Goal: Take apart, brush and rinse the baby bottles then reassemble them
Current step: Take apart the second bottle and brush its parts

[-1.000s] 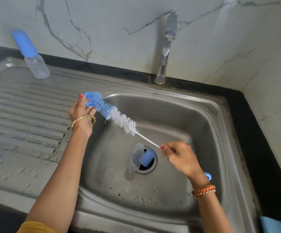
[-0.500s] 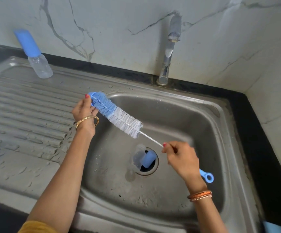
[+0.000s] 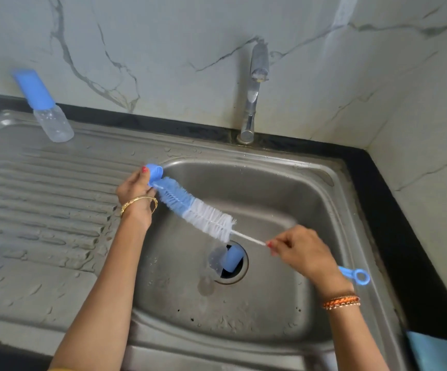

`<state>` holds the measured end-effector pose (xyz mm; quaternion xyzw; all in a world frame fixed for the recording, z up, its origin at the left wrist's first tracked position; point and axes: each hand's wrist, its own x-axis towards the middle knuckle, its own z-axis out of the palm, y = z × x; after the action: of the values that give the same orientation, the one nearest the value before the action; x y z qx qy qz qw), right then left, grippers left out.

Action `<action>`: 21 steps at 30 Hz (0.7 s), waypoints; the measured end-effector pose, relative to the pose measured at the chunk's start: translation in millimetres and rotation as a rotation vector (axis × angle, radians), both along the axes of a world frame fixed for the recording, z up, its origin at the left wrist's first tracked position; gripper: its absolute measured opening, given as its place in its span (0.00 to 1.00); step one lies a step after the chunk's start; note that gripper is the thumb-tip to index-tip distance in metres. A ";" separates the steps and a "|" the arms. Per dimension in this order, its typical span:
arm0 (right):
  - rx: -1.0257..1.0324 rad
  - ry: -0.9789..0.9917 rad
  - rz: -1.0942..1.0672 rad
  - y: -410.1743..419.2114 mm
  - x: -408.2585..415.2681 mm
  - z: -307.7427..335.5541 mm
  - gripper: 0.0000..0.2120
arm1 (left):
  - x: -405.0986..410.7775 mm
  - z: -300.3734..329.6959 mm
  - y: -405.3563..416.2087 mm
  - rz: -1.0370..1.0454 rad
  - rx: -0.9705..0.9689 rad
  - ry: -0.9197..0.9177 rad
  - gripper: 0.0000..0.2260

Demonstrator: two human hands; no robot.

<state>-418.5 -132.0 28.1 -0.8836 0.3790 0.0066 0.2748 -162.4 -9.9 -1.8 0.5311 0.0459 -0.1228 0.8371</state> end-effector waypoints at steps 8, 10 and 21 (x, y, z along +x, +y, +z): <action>-1.011 -0.507 -0.093 -5.7 -10.6 -24.8 0.15 | -18.3 8.1 -6.7 -0.042 0.037 -0.042 0.06; -1.048 -0.567 -0.125 -7.1 -12.1 -31.2 0.16 | -16.3 8.6 -5.8 -0.045 0.010 0.014 0.05; -0.087 -0.808 -0.441 -8.9 -17.1 -25.3 0.09 | -15.7 8.3 -5.3 -0.044 -0.104 0.156 0.05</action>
<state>-435.6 -141.0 2.7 -0.7245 0.4203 -0.4128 0.3578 -178.1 -15.2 6.6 0.4765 0.0927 -0.1846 0.8546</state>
